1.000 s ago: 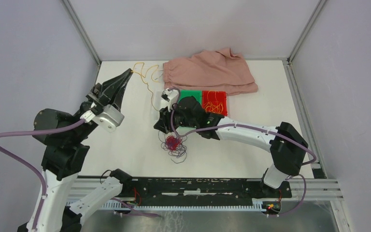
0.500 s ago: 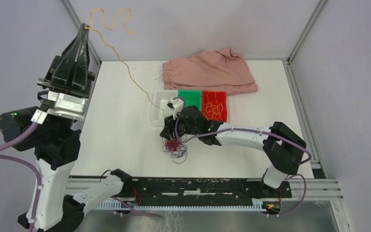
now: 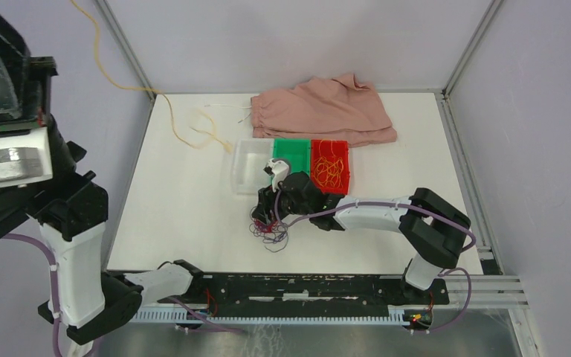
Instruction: Untangle the cables
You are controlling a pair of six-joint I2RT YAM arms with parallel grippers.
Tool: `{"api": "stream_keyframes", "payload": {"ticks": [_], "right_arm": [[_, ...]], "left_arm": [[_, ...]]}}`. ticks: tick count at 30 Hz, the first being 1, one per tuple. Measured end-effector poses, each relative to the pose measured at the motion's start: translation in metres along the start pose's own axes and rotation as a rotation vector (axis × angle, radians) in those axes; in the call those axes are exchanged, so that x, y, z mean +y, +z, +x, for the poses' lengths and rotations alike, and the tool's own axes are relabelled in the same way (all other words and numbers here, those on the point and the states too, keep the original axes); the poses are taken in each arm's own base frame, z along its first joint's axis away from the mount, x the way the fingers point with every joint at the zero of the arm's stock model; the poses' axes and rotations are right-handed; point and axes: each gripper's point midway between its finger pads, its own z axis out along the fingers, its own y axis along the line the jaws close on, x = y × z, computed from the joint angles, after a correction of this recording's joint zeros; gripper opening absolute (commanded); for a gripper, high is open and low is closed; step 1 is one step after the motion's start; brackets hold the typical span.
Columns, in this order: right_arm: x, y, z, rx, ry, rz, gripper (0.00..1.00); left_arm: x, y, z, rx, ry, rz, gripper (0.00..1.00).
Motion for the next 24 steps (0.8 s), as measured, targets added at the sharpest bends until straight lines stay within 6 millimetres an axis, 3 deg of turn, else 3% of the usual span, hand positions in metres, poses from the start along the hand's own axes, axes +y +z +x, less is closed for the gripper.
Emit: {"api": "stream_keyframes", "payload": {"ticks": [4, 8, 11, 14, 16, 19, 24], "right_arm": [[-0.005, -0.001, 0.008, 0.012, 0.003, 0.011, 0.63], [-0.006, -0.001, 0.010, 0.013, 0.003, 0.012, 0.63], [-0.005, -0.002, 0.008, 0.010, 0.002, 0.010, 0.67], [0.000, -0.010, 0.000, -0.002, -0.008, 0.000, 0.76], [0.009, -0.022, -0.014, -0.030, -0.024, -0.015, 0.81], [0.034, -0.047, -0.055, -0.106, -0.070, -0.063, 0.87], [0.091, -0.105, -0.146, -0.311, -0.158, -0.184, 0.95]], "left_arm": [[0.032, 0.012, -0.022, -0.067, 0.055, -0.093, 0.03], [0.047, 0.010, -0.034, -0.086, 0.072, -0.122, 0.03], [0.042, -0.001, -0.032, -0.058, 0.064, -0.084, 0.03], [0.024, -0.014, -0.022, -0.002, 0.033, -0.003, 0.03], [0.002, -0.025, -0.011, 0.050, -0.013, 0.088, 0.03], [-0.031, -0.041, 0.002, 0.116, -0.095, 0.222, 0.03], [-0.090, -0.084, 0.016, 0.230, -0.277, 0.450, 0.03]]}}
